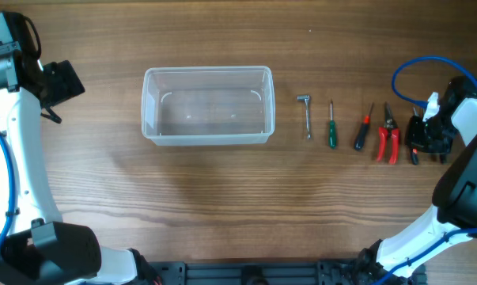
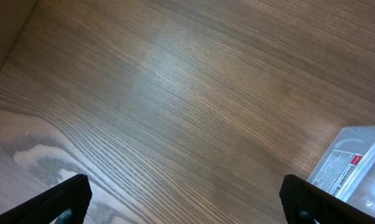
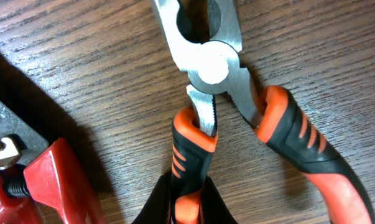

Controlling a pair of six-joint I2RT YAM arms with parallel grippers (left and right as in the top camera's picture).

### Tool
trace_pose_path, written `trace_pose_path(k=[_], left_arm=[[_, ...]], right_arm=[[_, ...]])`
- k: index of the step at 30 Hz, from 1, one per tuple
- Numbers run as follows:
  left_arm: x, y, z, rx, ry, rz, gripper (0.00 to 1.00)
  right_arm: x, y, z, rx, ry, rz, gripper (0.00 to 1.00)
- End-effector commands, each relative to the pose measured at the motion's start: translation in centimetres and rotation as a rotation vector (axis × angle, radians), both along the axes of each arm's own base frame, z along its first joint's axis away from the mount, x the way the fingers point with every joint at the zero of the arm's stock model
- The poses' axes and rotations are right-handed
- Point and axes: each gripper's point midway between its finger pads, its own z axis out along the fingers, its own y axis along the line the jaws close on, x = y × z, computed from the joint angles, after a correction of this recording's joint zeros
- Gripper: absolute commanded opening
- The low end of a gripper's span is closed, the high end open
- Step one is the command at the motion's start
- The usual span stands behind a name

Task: Pack container
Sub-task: 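Lower the right gripper onto the orange-black pliers and grasp them, then carry the pliers with the right gripper over the container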

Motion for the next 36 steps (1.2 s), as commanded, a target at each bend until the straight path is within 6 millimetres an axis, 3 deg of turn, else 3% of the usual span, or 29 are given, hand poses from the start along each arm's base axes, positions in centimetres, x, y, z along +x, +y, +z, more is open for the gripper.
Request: trace_pose_path(k=[1, 6, 9, 14, 19, 23, 27, 31, 34, 36], left_arm=[[0.0, 0.2, -0.1, 0.005, 0.003, 0.004, 1.00], [0.0, 0.2, -0.1, 0.005, 0.003, 0.004, 1.00], [0.0, 0.2, -0.1, 0.005, 0.003, 0.005, 1.00], [0.0, 0.2, -0.1, 0.005, 0.003, 0.004, 1.00], [0.0, 0.2, -0.1, 0.005, 0.003, 0.004, 1.00], [0.0, 0.2, -0.1, 0.005, 0.003, 0.004, 1.00], [0.0, 0.2, -0.1, 0.005, 0.003, 0.004, 1.00], [0.0, 0.2, -0.1, 0.005, 0.003, 0.004, 1.00], [0.0, 0.2, -0.1, 0.005, 0.003, 0.004, 1.00], [0.0, 0.2, -0.1, 0.005, 0.003, 0.005, 1.00]], right_arm=[[0.3, 1.0, -0.5, 0.060, -0.021, 0.000, 0.04], [0.5, 0.9, -0.2, 0.058, -0.025, -0.004, 0.04], [1.1, 0.6, 1.1, 0.051, -0.044, -0.035, 0.04], [3.9, 1.1, 7.0, 0.060, -0.150, -0.027, 0.04], [6.8, 4.5, 15.2, 0.040, -0.321, 0.078, 0.04], [8.5, 11.8, 22.8, 0.045, -0.508, 0.272, 0.04], [8.9, 21.2, 27.7, 0.063, -0.664, 0.520, 0.04], [7.7, 32.0, 28.9, 0.136, -0.733, 0.799, 0.04], [6.0, 39.3, 28.3, 0.167, -0.752, 1.017, 0.04], [4.9, 43.1, 27.5, 0.173, -0.760, 1.160, 0.04]])
